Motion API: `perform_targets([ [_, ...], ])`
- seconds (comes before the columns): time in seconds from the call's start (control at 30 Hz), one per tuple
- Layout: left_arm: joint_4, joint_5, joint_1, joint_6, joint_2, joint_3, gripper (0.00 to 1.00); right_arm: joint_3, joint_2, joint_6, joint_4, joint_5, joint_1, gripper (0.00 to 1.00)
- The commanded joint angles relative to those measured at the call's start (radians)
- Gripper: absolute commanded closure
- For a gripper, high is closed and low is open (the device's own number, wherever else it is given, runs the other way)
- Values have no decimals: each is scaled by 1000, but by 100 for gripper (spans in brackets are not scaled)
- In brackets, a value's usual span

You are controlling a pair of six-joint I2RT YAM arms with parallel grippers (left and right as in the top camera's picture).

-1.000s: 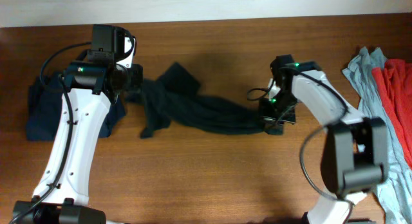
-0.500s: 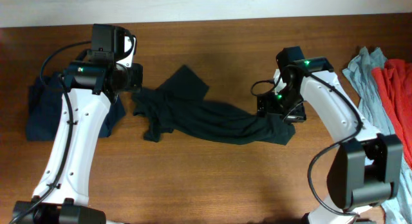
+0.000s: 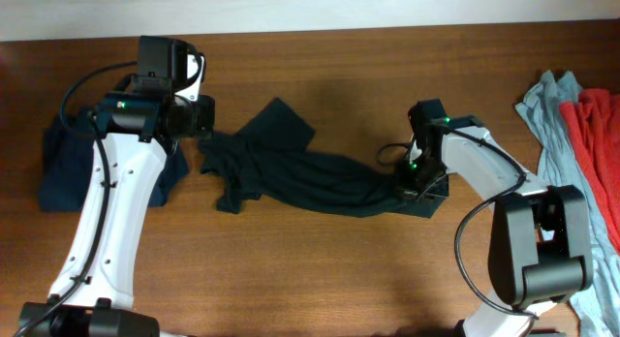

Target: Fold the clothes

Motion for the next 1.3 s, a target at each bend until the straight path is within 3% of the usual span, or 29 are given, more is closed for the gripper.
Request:
perform_targets([
  [0.0, 2, 5, 4, 16, -7, 3, 93, 135, -3, -18, -84, -16, 5, 89],
  [0.1, 9, 5, 4, 16, -7, 3, 92, 224, -3, -24, -117, -17, 5, 92],
  [0.23, 9, 5, 4, 15, -7, 3, 92, 230, 2, -24, -10, -16, 5, 90],
  [0.27, 9, 5, 4, 16, -7, 3, 92, 230, 6, -20, 22, -16, 5, 81],
  [0.37, 8, 12, 4, 16, -7, 3, 92, 230, 13, -21, 55, -15, 5, 25],
  [0.43, 8, 12, 4, 16, -7, 3, 92, 230, 13, -25, 51, 5, 3, 14],
  [0.5, 8, 12, 4, 16, -7, 3, 92, 230, 13, -24, 16, 35, -5, 13],
  [0.57, 6, 12, 4, 16, -7, 3, 92, 230, 13, -24, -56, 41, -19, 19],
  [0.67, 6, 12, 4, 16, -7, 3, 92, 201, 13, -22, -102, 34, -21, 53],
  [0.87, 9, 12, 4, 16, -7, 3, 89, 43, 13, 10, 48, -78, -19, 73],
  [1.0, 10, 12, 4, 16, -7, 3, 89, -39, 13, 44, 167, -106, -19, 73],
  [1.13, 10, 12, 4, 16, -7, 3, 88, -74, 13, 44, 298, -153, -19, 63],
  [1.27, 9, 12, 4, 16, -7, 3, 88, -73, 13, 43, 349, -201, -22, 61],
])
